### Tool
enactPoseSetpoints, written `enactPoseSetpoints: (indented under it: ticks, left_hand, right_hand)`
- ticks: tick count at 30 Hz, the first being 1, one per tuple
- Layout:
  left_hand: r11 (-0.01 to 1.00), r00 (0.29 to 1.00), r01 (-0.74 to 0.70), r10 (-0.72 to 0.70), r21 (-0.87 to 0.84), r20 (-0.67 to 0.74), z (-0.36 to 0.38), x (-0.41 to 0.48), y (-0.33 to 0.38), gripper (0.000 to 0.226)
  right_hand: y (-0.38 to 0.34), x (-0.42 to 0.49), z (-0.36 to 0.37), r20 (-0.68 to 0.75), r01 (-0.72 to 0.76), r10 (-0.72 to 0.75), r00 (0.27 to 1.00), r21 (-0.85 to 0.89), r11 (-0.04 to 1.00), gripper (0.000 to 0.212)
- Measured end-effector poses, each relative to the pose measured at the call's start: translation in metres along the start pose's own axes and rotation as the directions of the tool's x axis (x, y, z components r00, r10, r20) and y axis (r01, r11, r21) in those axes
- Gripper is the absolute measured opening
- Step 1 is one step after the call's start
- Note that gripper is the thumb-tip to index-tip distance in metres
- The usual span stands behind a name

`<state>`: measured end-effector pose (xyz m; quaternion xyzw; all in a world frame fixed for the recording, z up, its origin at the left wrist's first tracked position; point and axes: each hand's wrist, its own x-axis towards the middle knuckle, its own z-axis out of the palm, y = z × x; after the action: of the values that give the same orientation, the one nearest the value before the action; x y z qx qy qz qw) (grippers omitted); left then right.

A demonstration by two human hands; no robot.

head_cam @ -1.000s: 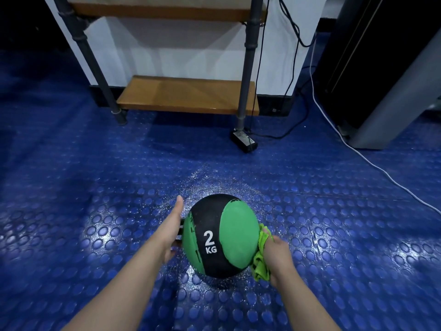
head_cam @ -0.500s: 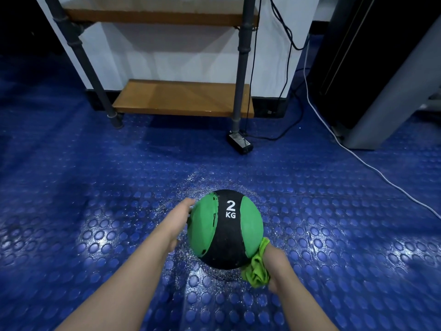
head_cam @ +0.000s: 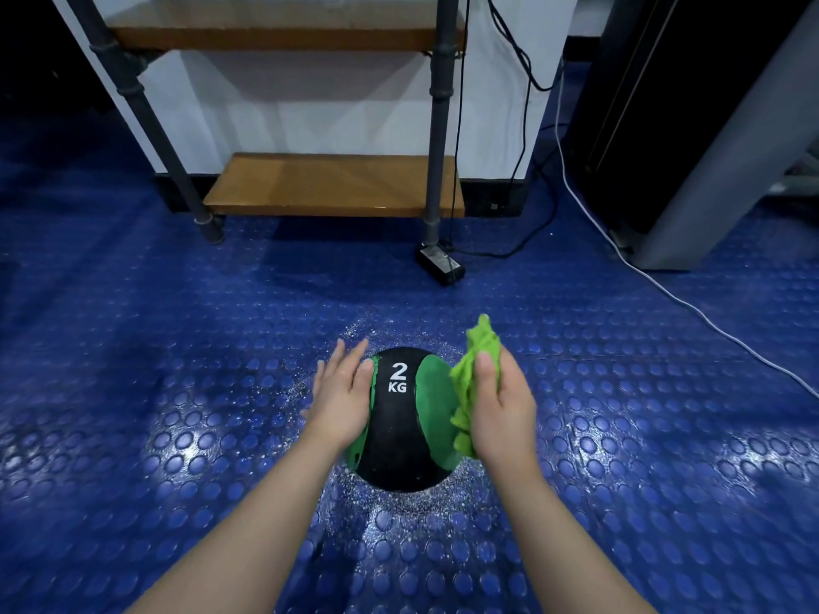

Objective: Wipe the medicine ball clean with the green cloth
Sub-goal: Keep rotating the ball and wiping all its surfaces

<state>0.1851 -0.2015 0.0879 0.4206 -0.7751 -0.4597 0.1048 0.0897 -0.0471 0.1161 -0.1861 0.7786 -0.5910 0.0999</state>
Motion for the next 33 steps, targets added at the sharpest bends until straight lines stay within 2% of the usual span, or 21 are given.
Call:
enactPoseSetpoints:
  ticks: [3,5,8,10,14,17,21,26,33]
  left_hand:
    - [0.992,0.998,-0.030,0.036,-0.121,0.050,0.000,0.001,0.003,0.040]
    - [0.989,0.998,-0.041,0.048,-0.140,0.046,-0.001,-0.003,0.005,0.041]
    - [0.980,0.999,-0.003,0.010,-0.199,0.036,-0.007,-0.004,0.002,0.042]
    - [0.968,0.996,-0.005,0.026,-0.252,0.083,-0.011,-0.003,-0.003,0.039]
    - [0.957,0.989,-0.016,0.058,-0.288,0.139,-0.011,-0.003,-0.009,0.039]
    - [0.958,0.983,-0.025,0.075,-0.285,0.166,-0.011,-0.007,-0.009,0.041]
    - [0.962,0.975,-0.016,0.075,-0.274,0.207,-0.015,-0.013,-0.004,0.044]
    - [0.987,0.971,-0.084,0.113,-0.139,0.212,-0.024,-0.023,0.007,0.046]
    - [0.988,0.983,-0.130,0.140,-0.086,0.122,-0.052,-0.041,0.018,0.047]
  right_hand:
    - [0.004,0.006,0.013,0.235,0.094,-0.051,0.971,-0.177,0.980,0.051]
    - [0.005,0.008,0.015,0.296,0.109,-0.041,0.954,-0.216,0.970,0.050]
    - [0.004,0.006,0.004,0.210,0.073,-0.049,0.977,-0.105,0.992,0.034]
    - [0.005,0.003,-0.008,0.135,-0.004,0.005,0.991,-0.004,1.000,0.022]
    - [0.014,-0.005,-0.032,0.006,-0.176,0.178,0.984,0.168,0.970,0.030]
    - [0.020,-0.013,-0.050,-0.078,-0.242,0.269,0.960,0.248,0.938,0.036]
    - [0.023,-0.022,-0.066,-0.115,-0.286,0.345,0.932,0.355,0.890,0.031]
    - [0.018,-0.031,-0.078,-0.102,-0.310,0.377,0.920,0.396,0.864,0.031]
    - [-0.007,-0.047,-0.083,-0.083,-0.305,0.364,0.928,0.397,0.866,0.032]
